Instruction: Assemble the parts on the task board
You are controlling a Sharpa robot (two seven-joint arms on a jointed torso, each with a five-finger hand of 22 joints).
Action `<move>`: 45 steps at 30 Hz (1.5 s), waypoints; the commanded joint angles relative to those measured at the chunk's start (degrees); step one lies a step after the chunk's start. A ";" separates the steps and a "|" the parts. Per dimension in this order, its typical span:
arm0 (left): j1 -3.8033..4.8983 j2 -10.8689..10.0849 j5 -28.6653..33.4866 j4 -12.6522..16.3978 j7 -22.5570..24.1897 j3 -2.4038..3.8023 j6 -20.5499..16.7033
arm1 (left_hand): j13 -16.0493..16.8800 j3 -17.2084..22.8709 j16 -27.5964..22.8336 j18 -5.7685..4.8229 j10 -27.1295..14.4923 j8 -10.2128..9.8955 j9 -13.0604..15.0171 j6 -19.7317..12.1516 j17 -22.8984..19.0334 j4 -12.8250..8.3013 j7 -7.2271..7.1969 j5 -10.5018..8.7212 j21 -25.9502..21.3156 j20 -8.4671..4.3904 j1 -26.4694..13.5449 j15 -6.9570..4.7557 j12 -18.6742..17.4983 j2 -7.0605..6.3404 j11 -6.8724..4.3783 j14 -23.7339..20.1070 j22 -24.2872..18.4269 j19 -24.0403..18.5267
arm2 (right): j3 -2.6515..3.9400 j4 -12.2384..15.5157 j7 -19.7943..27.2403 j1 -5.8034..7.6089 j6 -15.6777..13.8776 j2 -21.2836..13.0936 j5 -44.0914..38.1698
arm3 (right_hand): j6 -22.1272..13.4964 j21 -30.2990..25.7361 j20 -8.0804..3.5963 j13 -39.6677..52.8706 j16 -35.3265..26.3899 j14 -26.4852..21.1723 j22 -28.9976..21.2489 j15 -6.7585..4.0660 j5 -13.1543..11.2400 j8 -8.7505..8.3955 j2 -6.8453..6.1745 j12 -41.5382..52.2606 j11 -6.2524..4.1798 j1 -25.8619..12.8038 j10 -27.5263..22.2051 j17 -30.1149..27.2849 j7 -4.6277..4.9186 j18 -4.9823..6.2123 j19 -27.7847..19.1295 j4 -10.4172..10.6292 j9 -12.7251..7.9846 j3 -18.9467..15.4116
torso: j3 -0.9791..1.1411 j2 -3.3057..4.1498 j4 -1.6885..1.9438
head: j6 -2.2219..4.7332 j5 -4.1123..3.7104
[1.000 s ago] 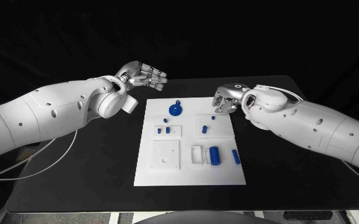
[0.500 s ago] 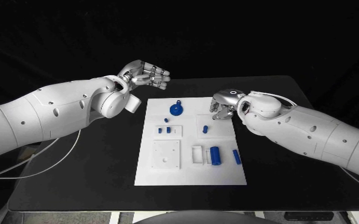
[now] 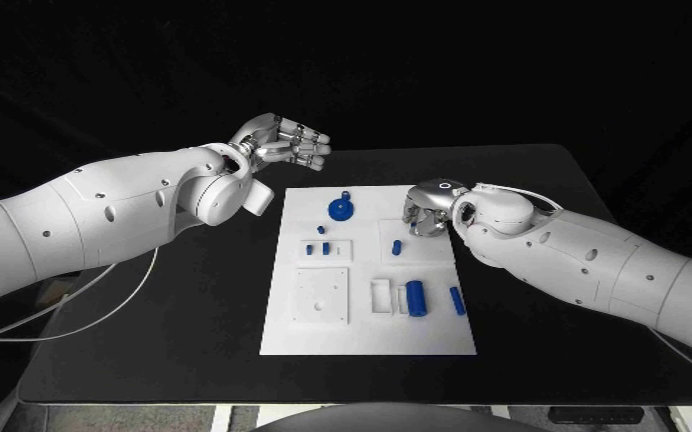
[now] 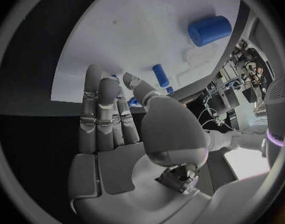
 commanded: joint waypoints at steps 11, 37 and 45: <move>0.07 0.05 0.44 0.18 0.25 0.04 0.82 | -0.06 0.02 -0.09 -1.06 0.48 -0.03 -0.03 0.19 -0.04 -0.25 0.12 0.20 0.14 -0.09 -0.16 -0.06 -0.02 0.60 -0.02 0.45 -0.17 0.45 | -0.25 -1.43 -0.46 -0.61 0.90 0.28 -1.32 | 0.07 -0.96 0.03 -0.07 0.38 -0.54 2.69 -0.10 -0.45 -0.19 -0.44 -0.22 -0.23 -0.19 0.26 0.01 0.01 0.50 -0.34 0.10 -0.05 2.14 | 0.06 -0.06 -0.16 | -0.40 -0.19; 0.07 -0.05 0.44 -0.03 -0.43 0.04 1.31 | -0.06 -0.01 -0.08 -1.08 0.36 -0.04 -0.03 0.10 -0.04 -0.25 0.15 0.20 0.19 -0.09 0.09 -0.04 -0.02 0.62 0.02 0.35 -0.81 0.49 | -0.26 -1.54 -1.64 -1.18 -1.41 0.41 -3.82 | 7.57 0.48 -2.80 0.12 0.29 -0.63 7.98 -2.34 -6.33 -0.11 1.00 -0.15 -3.01 2.90 9.95 0.71 -1.82 -1.48 -1.61 -0.01 0.66 8.34 | 0.02 -0.07 -0.12 | -0.73 -0.53; 0.07 -0.02 0.44 -0.21 -0.50 0.04 1.41 | -0.06 0.02 -0.08 -1.08 0.34 -0.03 -0.03 0.11 -0.05 -0.28 0.15 0.21 0.22 -0.10 0.14 -0.04 -0.03 0.65 0.02 0.35 -0.87 0.49 | -0.26 -1.19 -1.94 -1.25 -4.18 0.41 -4.07 | 8.10 -0.05 -3.09 0.14 0.07 -0.51 9.27 -2.53 -7.18 -0.08 0.74 -0.12 -3.20 2.83 10.54 1.12 -2.00 -1.70 -1.35 0.02 0.69 9.46 | -0.04 -0.07 -0.09 | -0.67 -0.42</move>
